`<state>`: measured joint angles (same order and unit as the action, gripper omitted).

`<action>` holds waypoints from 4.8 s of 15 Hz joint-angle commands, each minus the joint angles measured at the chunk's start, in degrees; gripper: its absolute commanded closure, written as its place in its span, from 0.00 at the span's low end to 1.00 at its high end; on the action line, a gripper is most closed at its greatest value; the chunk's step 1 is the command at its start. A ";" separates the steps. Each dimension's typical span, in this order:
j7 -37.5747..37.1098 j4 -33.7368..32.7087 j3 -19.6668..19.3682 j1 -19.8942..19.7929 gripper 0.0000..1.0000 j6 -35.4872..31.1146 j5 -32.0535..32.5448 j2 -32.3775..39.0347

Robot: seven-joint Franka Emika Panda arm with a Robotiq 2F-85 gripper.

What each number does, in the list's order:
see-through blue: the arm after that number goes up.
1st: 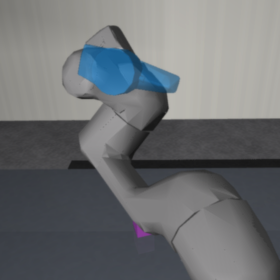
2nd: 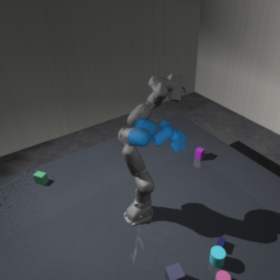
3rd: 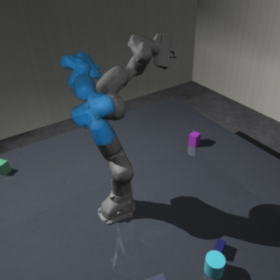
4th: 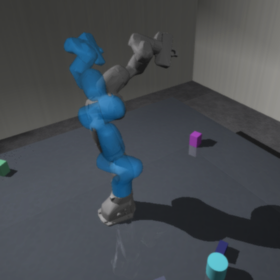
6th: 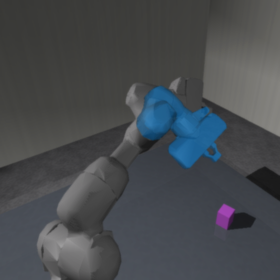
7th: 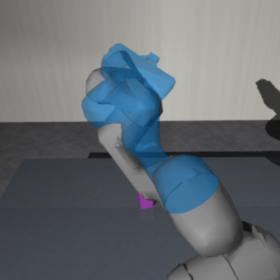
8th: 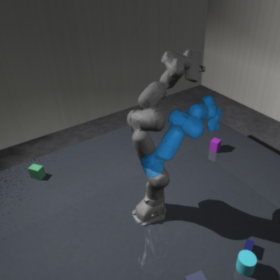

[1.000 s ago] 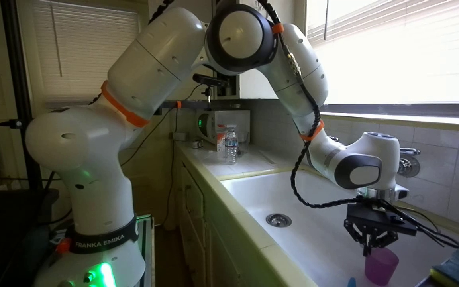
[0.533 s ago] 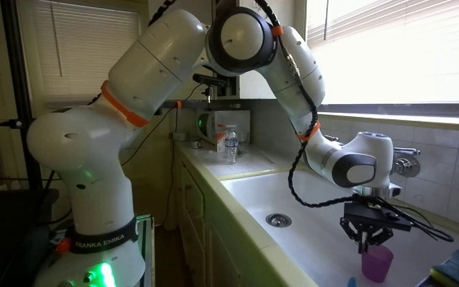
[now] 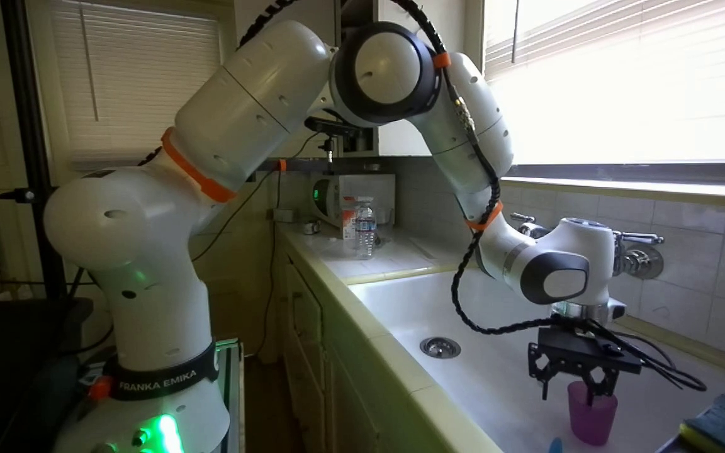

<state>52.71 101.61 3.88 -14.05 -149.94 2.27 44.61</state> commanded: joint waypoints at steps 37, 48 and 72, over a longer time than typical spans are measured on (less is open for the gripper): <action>-15.65 20.61 -1.76 5.04 0.00 20.73 -7.60 -37.41; -18.67 18.46 -2.51 6.93 0.00 21.11 -11.30 -37.87; -46.01 1.97 -4.20 9.45 0.00 24.04 -8.74 -28.57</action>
<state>9.34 107.13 1.07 -5.37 -128.85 -8.55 13.28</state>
